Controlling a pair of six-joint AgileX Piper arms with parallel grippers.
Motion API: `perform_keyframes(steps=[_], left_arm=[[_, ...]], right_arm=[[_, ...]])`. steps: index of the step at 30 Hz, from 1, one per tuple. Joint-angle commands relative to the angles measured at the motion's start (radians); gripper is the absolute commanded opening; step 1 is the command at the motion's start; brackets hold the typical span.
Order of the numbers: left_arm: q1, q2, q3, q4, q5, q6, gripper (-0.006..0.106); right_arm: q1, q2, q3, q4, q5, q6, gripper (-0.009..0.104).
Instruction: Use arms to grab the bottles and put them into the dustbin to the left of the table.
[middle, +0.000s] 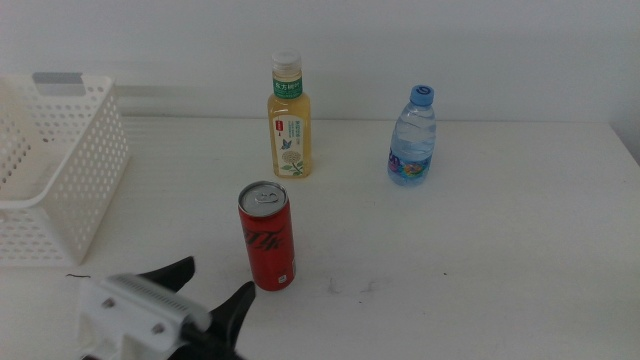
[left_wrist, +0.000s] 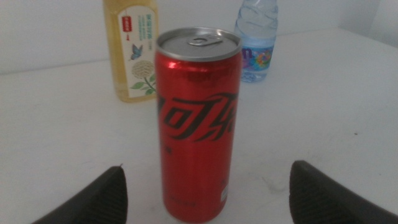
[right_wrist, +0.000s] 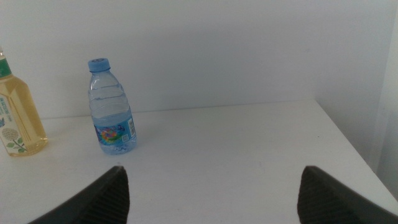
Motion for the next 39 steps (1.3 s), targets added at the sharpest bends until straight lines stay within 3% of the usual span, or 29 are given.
perform_keyframes(steps=[1, 9, 14, 22, 39], left_arm=[[-0.007, -0.001, -0.040, -0.004, 0.055, 0.010, 0.086], [0.006, -0.001, -0.185, -0.058, 0.267, 0.126, 0.086], [0.080, 0.026, -0.228, 0.011, 0.295, 0.126, 0.086], [0.184, 0.162, -0.321, 0.224, 0.280, -0.007, 0.086], [0.191, 0.391, -0.480, 0.240, 0.232, -0.025, 0.086]], right_arm=[[-0.006, -0.005, 0.003, -0.007, -0.008, -0.002, 0.083], [-0.006, -0.005, 0.003, -0.007, -0.008, -0.002, 0.083], [-0.006, -0.005, 0.003, -0.007, -0.008, -0.002, 0.083], [-0.006, -0.005, 0.003, -0.007, -0.008, -0.002, 0.083], [-0.006, -0.005, 0.003, -0.007, -0.008, -0.002, 0.083]])
